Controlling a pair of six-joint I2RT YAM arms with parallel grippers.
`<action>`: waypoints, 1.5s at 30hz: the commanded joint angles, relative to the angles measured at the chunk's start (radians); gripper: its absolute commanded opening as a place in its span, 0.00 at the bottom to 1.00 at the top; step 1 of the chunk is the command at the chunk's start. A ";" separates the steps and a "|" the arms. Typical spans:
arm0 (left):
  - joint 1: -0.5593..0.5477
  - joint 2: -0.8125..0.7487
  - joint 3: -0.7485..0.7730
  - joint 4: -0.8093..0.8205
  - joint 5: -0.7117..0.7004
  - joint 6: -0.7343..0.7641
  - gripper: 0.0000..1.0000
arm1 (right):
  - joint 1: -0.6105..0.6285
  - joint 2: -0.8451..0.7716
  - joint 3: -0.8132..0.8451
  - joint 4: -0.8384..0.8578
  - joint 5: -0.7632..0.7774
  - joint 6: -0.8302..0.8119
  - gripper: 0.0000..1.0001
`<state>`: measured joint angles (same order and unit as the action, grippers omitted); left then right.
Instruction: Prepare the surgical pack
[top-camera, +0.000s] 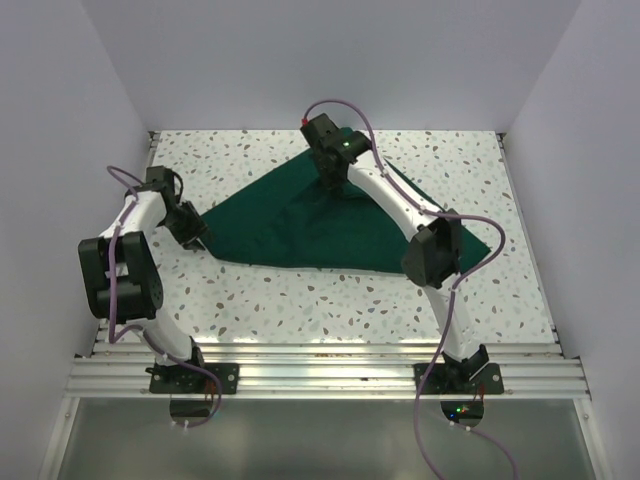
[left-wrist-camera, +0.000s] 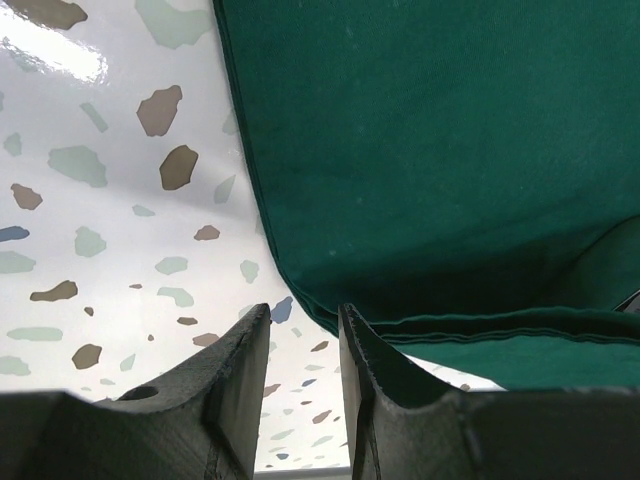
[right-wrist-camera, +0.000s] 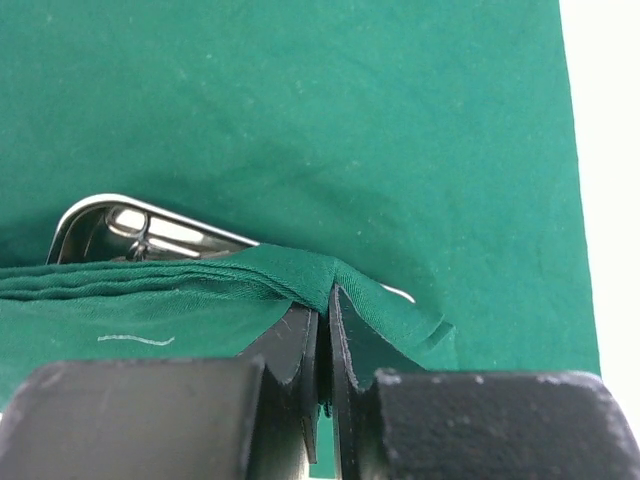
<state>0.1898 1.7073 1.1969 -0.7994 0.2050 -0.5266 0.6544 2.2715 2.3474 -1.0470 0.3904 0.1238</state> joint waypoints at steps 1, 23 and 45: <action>0.010 0.017 0.039 0.008 0.022 0.030 0.37 | -0.013 0.022 0.004 0.071 0.011 0.004 0.05; 0.008 0.022 0.049 -0.015 0.011 0.037 0.37 | -0.061 0.192 0.027 0.148 -0.019 0.025 0.22; 0.011 0.052 0.107 -0.035 -0.032 0.051 0.38 | -0.119 0.278 0.187 0.285 -0.067 0.043 0.67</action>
<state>0.1898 1.7397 1.2556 -0.8261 0.1917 -0.5030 0.5579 2.6137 2.4931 -0.8352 0.3370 0.1532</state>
